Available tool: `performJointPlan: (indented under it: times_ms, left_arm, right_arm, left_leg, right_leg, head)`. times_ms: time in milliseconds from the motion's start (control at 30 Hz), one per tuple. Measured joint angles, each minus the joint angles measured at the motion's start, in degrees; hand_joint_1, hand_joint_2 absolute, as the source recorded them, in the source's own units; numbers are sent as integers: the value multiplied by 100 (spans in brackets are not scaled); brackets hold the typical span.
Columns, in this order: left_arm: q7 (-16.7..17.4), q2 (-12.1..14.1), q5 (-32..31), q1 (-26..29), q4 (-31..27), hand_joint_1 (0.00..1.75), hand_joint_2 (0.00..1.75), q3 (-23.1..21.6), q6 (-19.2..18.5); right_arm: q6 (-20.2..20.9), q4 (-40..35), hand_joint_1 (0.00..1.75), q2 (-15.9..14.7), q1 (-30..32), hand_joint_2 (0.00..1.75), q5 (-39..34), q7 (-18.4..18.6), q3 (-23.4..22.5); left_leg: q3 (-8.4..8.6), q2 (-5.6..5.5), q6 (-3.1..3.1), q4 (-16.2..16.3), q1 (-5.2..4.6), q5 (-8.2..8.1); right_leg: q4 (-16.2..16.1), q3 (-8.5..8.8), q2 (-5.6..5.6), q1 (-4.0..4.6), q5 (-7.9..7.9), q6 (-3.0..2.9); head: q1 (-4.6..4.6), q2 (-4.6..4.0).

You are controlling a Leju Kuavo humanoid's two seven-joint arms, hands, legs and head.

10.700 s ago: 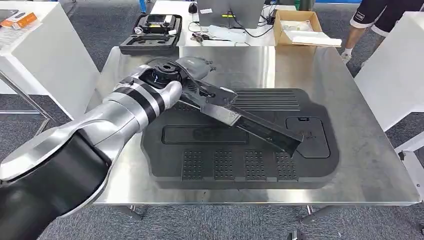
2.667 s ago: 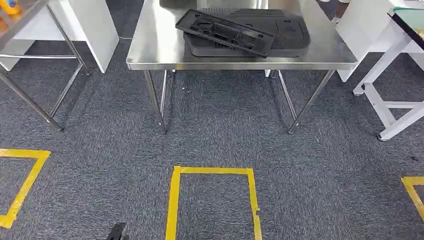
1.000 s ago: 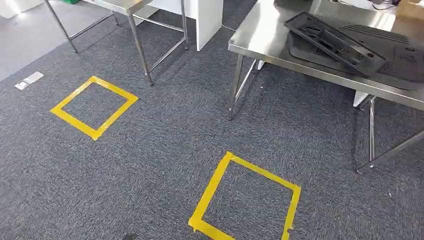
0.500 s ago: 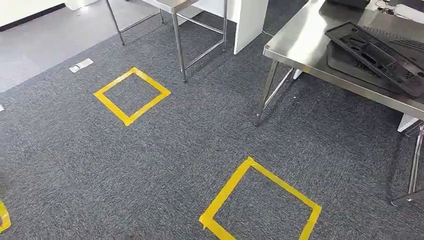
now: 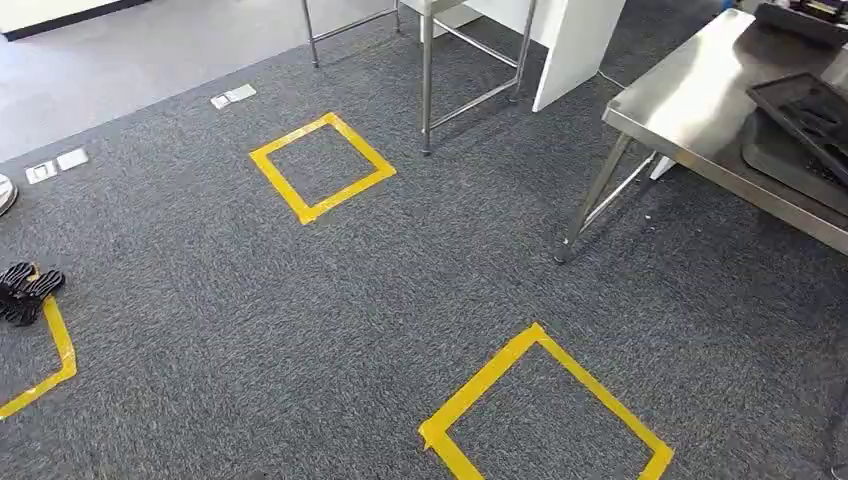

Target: Take the parts from the cabinet and place them on the table.

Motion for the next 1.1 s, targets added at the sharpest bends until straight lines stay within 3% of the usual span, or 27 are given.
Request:
performJointPlan:
  times_ms: [33, 67, 133, 167, 200, 267, 300, 333, 367, 433, 467, 500, 533, 567, 633, 667, 700, 767, 800, 833, 867, 900, 967, 1000, 1033, 1067, 1100]
  left_arm:
    - [0, 4, 0, -6, 0, 0, 0, 0, 0]
    - [0, 0, 0, -21, 0, 0, 0, 0, 0]
    - [-2, -4, 0, -19, 0, 0, 0, 2, -15]
    - [0, -4, 0, -9, 0, 0, 0, 0, -20]
    - [0, -7, 0, -2, 0, 0, 0, 2, -26]
    - [0, -11, 0, -3, 0, 0, 0, 2, -33]
    - [0, -11, 0, -7, 0, 0, 0, 0, -33]
    - [0, -11, 0, -11, -2, 0, 0, 2, -33]
    - [0, -11, -2, -11, -2, 0, 0, 2, -33]
    - [4, -11, -15, 5, 0, 0, 0, 2, -11]
    - [4, -7, -33, 21, 2, 0, 0, 2, 7]
    - [4, -4, -46, 28, 2, 0, 0, 2, 22]
    - [11, -6, -46, 23, 2, 0, 0, 0, 26]
    - [9, -11, -48, 12, 2, 0, 0, 2, 26]
    - [9, -20, -50, -6, 2, 0, 0, 2, 28]
    - [7, -20, -52, -2, 2, 0, 0, 2, 28]
    - [7, -17, -52, 9, 2, 0, 0, 2, 28]
    - [7, -15, -55, 9, 2, 0, 0, 0, 37]
    - [7, -13, -55, -1, -2, 0, 0, 2, 37]
    - [7, -24, -55, -16, -4, 0, 0, 0, 35]
    - [9, -31, -50, -22, -4, 0, 0, 2, 35]
    - [35, -31, -24, -25, -4, 0, 0, 2, 37]
    - [79, -28, 17, -23, -4, 0, 0, 2, 37]
    - [98, -28, 24, -24, -4, 0, 0, 2, 35]
    - [107, -33, 37, -27, -4, 0, 0, 2, 33]
    - [125, -20, 59, -44, -6, 0, 0, 2, 20]
    - [129, -20, 66, -65, -7, 0, 0, 2, 39]
  right_arm:
    - [0, 0, 0, -2, 8, 0, 0, 0, 0]
    - [2, 0, 0, 0, 22, 0, 0, 0, 0]
    - [2, 2, 0, -4, 40, 0, 0, 0, 0]
    - [2, 2, 0, -4, 43, 0, 0, 0, 0]
    - [4, 2, 0, -4, 47, 0, 0, 2, 0]
    - [9, 4, 0, -11, 43, 0, 11, 0, 0]
    - [13, 4, 0, -11, 43, 0, 15, 2, 2]
    - [22, 7, 0, -9, 44, 0, 17, 2, 7]
    - [33, 7, 0, -9, 43, 0, 20, 2, 15]
    - [52, 7, 0, -9, 5, 0, 28, 2, 33]
    - [57, 7, 0, -9, 3, 0, 31, 2, 35]
    - [57, 7, 0, -15, 3, 0, 33, 2, 37]
    - [57, 7, 0, -20, 17, 0, 33, 2, 37]
    - [59, 7, 0, -22, 37, 0, 33, 2, 37]
    - [63, 9, 0, -22, 62, 0, 33, 2, 39]
    - [63, 9, 0, -26, 67, 0, 33, 2, 39]
    - [63, 9, 0, -28, 64, 0, 33, 2, 39]
    - [63, 9, 0, -28, 48, 0, 33, 2, 41]
    - [65, 9, 0, -26, 42, 0, 33, 2, 42]
    - [64, 9, 0, -37, 44, 0, 33, 2, 42]
    - [63, 9, 0, -35, 43, 0, 35, 2, 44]
    - [63, 9, 0, -39, 34, 0, 37, 2, 44]
    - [63, 7, 0, -39, 1, 0, 52, 2, 46]
    - [63, 2, 0, -37, -1, 0, 55, 2, 48]
    - [63, 2, 0, -44, 4, 0, 63, 2, 48]
    - [63, 4, 0, -41, 14, 0, 68, 2, 52]
    - [63, 7, 0, -41, 23, 0, 70, 2, 59]
  left_leg:
    - [-24, -48, 43, -7, 17, 30]
    - [-62, -127, 64, -7, 17, 48]
    - [-126, -303, 63, -5, 16, 88]
    - [-143, -386, 53, -4, 18, 105]
    - [-157, -472, 35, -3, 27, 122]
    - [-170, -657, -19, 0, 50, 158]
    - [-178, -739, -50, 1, 57, 178]
    - [-206, -803, -94, 25, 16, 188]
    - [-221, -838, -125, 16, 15, 210]
    - [-233, -937, -201, -44, 40, 261]
    - [-262, -1032, -257, -56, 48, 301]
    - [-300, -846, -249, 25, 58, 239]
    - [-415, -467, -246, 267, 13, 23]
    - [-591, -264, -257, 665, 15, -233]
    - [-983, -120, -280, 1565, 25, -645]
    - [-1079, -97, -288, 1822, 32, -693]
    - [-1005, -85, -289, 1730, 39, -599]
    - [-526, -4, -282, 933, 51, -211]
    - [-199, 181, -275, 403, 50, -20]
    - [-41, 510, -261, 108, -3, -50]
    - [-34, 371, -202, 98, 10, -13]
    - [-55, 300, -179, 102, -7, -15]
    - [-106, 163, -117, 89, -44, 16]
    - [-91, 71, -57, 44, 7, 56]
    - [-105, 5, -26, 38, 7, 76]
    - [-133, -63, 15, 38, 10, 100]
    - [-166, -151, 36, 38, 8, 114]
  right_leg:
    - [253, -115, 290, -22, -172, -16]
    - [731, -328, 438, -49, -400, -43]
    - [1644, -753, 497, -75, -737, -47]
    - [1763, -816, 498, -84, -737, -6]
    - [1604, -746, 502, -101, -638, 55]
    - [613, -251, 605, -151, -211, 197]
    - [85, 25, 844, -189, -37, 237]
    - [-105, 87, 1034, -176, -38, 194]
    - [-111, 59, 936, -176, -1, 119]
    - [-93, 69, 847, -124, 13, 38]
    - [-127, 118, 741, -147, 58, -27]
    - [-148, 116, 650, -193, 99, -86]
    - [-150, 105, 589, -179, 111, -125]
    - [-149, 101, 506, -165, 106, -161]
    - [-147, 91, 311, -124, 100, -169]
    - [-146, 89, 207, -111, 97, -172]
    - [-145, 90, 124, -109, 95, -172]
    - [-141, 111, -18, -111, 80, -175]
    - [-136, 137, -84, -112, 57, -142]
    - [-120, 151, -141, -32, 20, -94]
    - [-113, 114, -190, -20, 2, -64]
    - [-121, 182, -241, -18, 6, -55]
    - [-148, 196, -369, -42, 19, -16]
    - [-115, 151, -346, -50, -33, 32]
    - [69, 81, 63, -77, -161, 30]
    - [486, -117, 329, -89, -381, -17]
    - [975, -355, 438, -93, -584, -50]
  head:
    - [19, 0]
    - [31, 0]
    - [28, 0]
    - [26, 0]
    - [26, 0]
    - [26, 0]
    - [33, 0]
    - [37, 0]
    - [20, 0]
    - [24, 0]
    - [24, 0]
    - [11, 0]
    - [-13, 0]
    - [-48, 0]
    - [-44, 0]
    - [-44, 0]
    - [-42, 0]
    - [-46, 0]
    - [-50, 0]
    - [-57, 0]
    - [-31, 0]
    - [13, 0]
    - [2, 0]
    - [11, 0]
    - [22, 0]
    - [37, 0]
    - [42, 0]
